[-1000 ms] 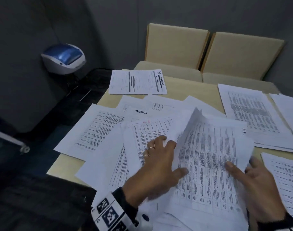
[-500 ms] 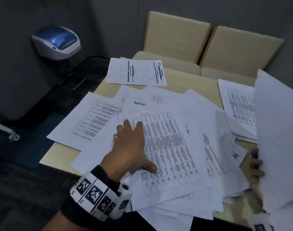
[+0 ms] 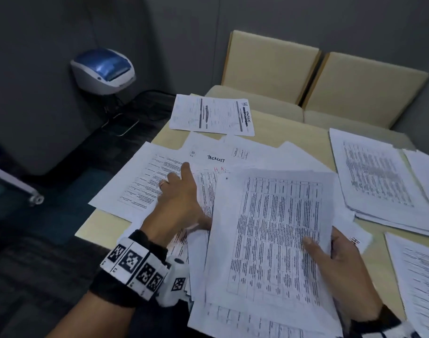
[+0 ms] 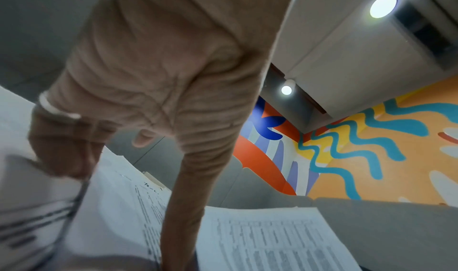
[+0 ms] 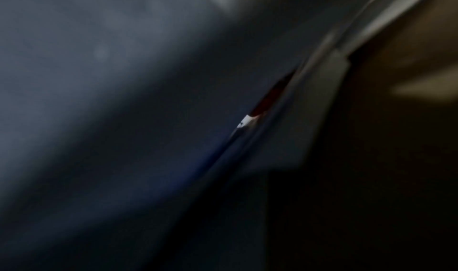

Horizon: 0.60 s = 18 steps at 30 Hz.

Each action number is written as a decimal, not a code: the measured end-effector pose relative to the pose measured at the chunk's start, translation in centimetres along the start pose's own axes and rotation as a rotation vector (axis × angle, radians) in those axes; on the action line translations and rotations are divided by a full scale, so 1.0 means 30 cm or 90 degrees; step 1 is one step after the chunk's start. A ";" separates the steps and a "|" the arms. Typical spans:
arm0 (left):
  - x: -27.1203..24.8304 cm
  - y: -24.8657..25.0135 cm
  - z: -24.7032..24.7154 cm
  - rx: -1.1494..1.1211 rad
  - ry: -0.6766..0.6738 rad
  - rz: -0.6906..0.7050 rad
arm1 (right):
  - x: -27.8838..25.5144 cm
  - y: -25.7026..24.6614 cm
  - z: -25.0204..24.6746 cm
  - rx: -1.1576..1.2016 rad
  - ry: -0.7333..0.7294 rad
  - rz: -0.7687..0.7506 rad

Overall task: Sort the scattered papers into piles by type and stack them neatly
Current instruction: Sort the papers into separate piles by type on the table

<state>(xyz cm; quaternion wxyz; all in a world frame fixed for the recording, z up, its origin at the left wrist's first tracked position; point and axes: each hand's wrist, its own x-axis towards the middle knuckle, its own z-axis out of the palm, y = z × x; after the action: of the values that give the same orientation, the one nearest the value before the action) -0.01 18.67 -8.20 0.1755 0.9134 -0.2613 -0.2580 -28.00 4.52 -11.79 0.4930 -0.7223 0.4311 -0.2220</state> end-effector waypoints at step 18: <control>-0.051 0.053 0.021 -0.331 -0.125 0.082 | 0.017 0.005 -0.023 0.175 0.069 0.037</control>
<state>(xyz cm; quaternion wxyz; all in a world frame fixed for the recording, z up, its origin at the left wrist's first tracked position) -2.09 18.15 -7.41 0.3939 0.7899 -0.2597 -0.3917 -28.31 3.70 -11.70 0.5695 -0.6222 0.4432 -0.3034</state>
